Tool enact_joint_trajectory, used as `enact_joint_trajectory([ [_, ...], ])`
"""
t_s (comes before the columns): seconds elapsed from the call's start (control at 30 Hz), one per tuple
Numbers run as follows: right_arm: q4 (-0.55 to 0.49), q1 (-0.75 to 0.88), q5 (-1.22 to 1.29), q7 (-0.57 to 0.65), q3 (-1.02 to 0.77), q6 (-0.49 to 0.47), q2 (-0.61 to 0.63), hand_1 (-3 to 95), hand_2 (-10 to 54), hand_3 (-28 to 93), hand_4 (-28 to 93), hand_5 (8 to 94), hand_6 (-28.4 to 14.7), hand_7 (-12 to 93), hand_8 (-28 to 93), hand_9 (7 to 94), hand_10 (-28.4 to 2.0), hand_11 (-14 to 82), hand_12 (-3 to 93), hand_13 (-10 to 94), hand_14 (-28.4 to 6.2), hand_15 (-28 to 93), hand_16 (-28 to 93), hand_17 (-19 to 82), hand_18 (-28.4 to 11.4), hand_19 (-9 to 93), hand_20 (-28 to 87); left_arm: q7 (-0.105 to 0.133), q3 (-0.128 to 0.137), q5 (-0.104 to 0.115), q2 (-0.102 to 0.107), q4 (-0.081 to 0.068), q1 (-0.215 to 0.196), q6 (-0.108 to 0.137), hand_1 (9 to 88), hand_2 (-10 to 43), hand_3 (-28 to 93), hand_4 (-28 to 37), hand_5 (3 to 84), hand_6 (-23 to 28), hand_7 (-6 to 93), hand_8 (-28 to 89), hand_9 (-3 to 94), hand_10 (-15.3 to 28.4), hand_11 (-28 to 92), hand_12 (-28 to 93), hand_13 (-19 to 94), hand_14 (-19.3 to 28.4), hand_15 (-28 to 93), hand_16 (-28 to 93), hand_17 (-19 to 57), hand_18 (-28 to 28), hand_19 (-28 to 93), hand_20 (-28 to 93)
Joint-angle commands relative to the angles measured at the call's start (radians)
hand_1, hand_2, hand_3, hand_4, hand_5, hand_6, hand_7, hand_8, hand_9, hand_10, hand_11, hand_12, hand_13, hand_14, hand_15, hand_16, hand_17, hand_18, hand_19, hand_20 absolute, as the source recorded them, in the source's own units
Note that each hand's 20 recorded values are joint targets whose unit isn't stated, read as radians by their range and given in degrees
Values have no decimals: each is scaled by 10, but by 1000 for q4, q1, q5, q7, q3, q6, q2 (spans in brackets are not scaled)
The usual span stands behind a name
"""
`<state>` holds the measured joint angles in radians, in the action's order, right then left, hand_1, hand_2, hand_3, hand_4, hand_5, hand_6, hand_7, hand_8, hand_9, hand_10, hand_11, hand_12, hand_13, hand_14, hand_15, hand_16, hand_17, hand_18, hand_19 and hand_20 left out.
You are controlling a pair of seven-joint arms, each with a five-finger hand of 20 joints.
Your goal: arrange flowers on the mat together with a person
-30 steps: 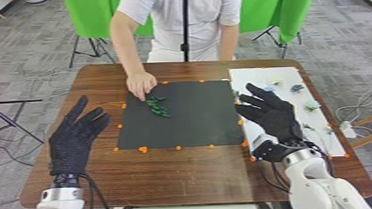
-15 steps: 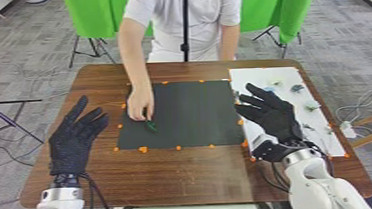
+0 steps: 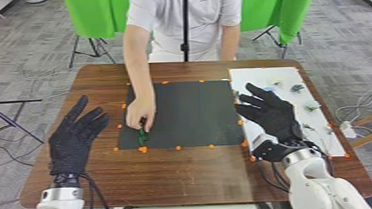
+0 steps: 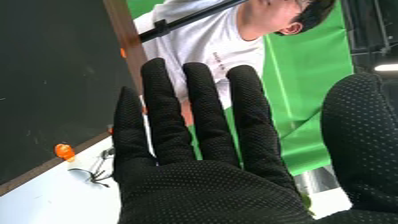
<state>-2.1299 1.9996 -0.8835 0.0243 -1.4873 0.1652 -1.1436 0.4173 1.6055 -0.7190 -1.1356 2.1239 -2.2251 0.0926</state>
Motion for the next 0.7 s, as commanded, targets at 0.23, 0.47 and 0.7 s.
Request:
enact_joint_trajectory([
  [0.23,-10,8,-9,4,2,-3,-2,169,74,808,-260,442,-7,158,-139,466,-145,105,129,372,-180,222,149,43,-199,384,141,-8,-1,-2,-14,-2,-6,-4,222,82,746,-277,337,73,117,-89,364,187,245,105,293,236,410,-66,3,284,738,-212],
  [0.47,-10,5,-9,1,3,-2,0,169,74,809,-261,443,-8,158,-140,466,-145,105,129,372,-180,223,150,44,-198,383,140,-8,0,-1,-13,-2,-5,-2,221,82,746,-277,337,73,117,-88,363,188,244,105,293,235,411,-66,3,284,737,-206],
  [0.7,-15,8,-14,1,2,9,1,170,74,808,-260,443,-8,157,-139,467,-146,106,129,372,-180,224,149,44,-198,384,141,-10,0,0,-12,-1,-8,0,222,82,745,-277,337,73,117,-89,364,188,245,105,293,236,410,-66,2,284,735,-202],
])
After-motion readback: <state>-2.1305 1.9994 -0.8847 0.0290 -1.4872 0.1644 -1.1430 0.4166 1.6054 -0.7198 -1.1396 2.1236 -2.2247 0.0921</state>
